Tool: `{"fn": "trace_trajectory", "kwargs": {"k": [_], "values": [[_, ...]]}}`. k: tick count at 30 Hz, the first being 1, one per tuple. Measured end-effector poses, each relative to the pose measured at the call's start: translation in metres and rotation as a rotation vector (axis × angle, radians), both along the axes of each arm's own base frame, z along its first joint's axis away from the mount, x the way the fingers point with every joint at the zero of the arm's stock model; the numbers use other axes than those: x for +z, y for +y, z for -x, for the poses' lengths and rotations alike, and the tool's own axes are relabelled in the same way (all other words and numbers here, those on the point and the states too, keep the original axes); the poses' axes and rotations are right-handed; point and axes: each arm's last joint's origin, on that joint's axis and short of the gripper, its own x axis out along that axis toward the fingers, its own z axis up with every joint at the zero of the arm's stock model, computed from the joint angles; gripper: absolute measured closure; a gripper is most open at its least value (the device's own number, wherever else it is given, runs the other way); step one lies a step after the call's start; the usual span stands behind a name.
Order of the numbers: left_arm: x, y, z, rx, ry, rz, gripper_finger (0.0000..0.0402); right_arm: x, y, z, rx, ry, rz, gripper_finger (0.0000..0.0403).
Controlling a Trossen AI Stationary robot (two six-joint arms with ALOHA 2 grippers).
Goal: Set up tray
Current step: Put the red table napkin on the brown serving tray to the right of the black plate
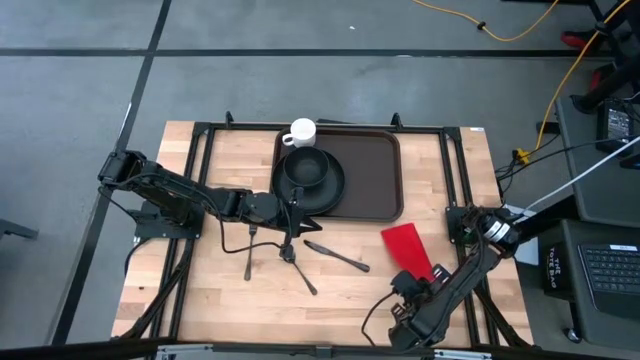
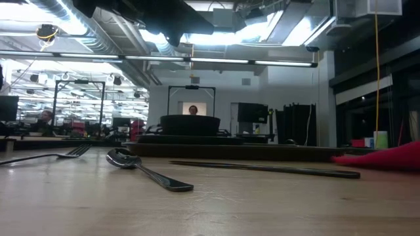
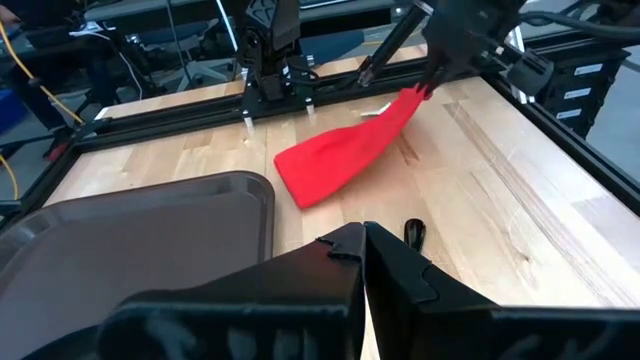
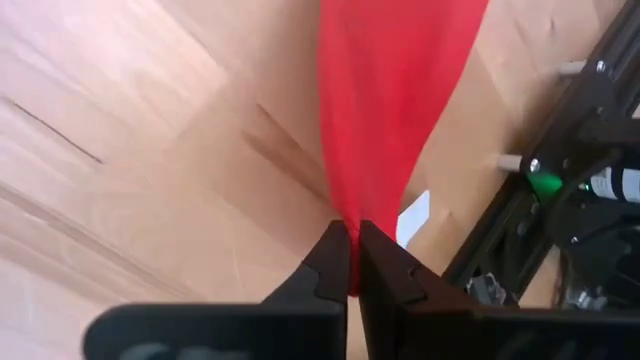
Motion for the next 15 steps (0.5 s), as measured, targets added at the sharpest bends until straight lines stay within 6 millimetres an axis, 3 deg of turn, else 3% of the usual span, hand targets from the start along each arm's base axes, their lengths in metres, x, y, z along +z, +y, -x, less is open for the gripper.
{"fn": "trace_trajectory", "kwargs": {"k": [7, 15], "values": [[0.0, 0.0, 0.0, 0.0, 0.0, 0.0, 0.0398, 0.015, -0.005, 0.001, 0.045, -0.105, 0.029, 0.0394], [0.0, 0.0, 0.0, 0.0, -0.001, 0.0, 0.0398, 0.058, -0.021, 0.008, 0.103, -0.311, 0.034, 0.0394]]}}
